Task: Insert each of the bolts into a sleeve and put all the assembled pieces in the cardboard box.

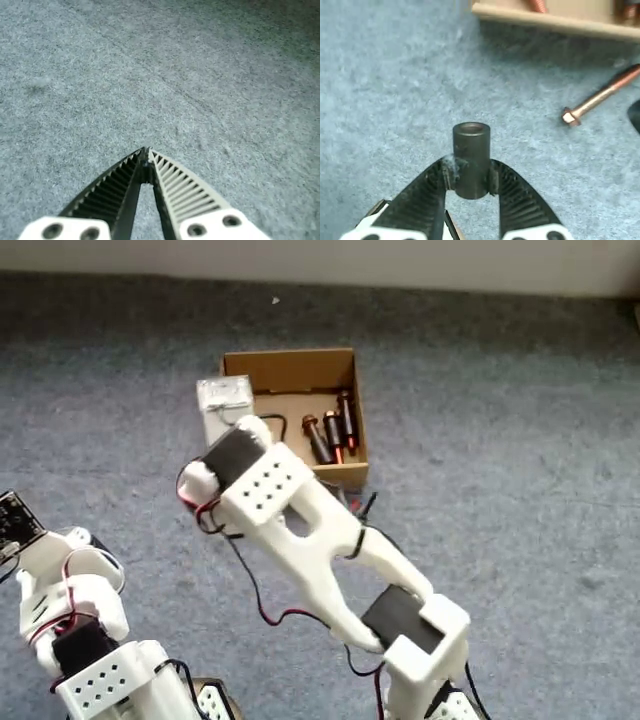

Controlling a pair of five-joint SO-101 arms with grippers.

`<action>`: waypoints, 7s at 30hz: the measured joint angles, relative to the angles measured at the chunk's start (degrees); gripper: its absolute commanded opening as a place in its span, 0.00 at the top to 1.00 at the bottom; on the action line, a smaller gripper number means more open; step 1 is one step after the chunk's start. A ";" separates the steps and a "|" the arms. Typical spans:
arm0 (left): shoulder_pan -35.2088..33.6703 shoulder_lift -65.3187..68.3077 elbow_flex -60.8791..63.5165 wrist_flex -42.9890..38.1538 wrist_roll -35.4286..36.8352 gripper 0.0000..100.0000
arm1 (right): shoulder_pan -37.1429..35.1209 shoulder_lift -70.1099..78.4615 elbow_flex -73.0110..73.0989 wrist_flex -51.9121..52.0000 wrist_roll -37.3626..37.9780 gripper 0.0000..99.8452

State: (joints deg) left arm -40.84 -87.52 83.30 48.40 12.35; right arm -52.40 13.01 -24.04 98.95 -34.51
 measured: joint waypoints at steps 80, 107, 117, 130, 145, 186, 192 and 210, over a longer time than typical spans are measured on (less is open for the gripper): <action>70.07 78.95 -55.12 5.98 -17.76 0.86 | 61.63 -85.19 102.07 -54.77 12.66 0.99; 74.55 109.63 -78.77 5.98 -17.76 0.86 | 61.63 -85.19 102.07 -54.77 12.66 0.99; 73.67 114.11 -80.70 6.07 -17.32 0.86 | 61.63 -85.19 102.07 -54.77 12.66 0.99; 74.37 122.55 -94.42 18.73 -15.47 1.00 | 61.63 -85.19 102.07 -54.77 12.66 0.99; 79.91 105.23 -97.67 32.44 -15.03 1.00 | 61.63 -85.19 102.07 -54.77 12.66 0.99; 72.79 65.49 -74.99 38.59 -20.22 1.00 | 61.63 -85.19 102.07 -54.77 12.66 0.99; 72.88 50.02 -56.97 21.45 -12.13 1.00 | 61.63 -85.19 102.07 -54.77 12.66 0.99; 72.88 15.12 5.54 -35.25 -8.00 0.90 | 61.63 -85.19 102.07 -54.77 12.66 0.99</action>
State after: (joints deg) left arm 32.04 -72.40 88.84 13.14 4.35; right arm 9.23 -72.18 78.02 44.18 -21.85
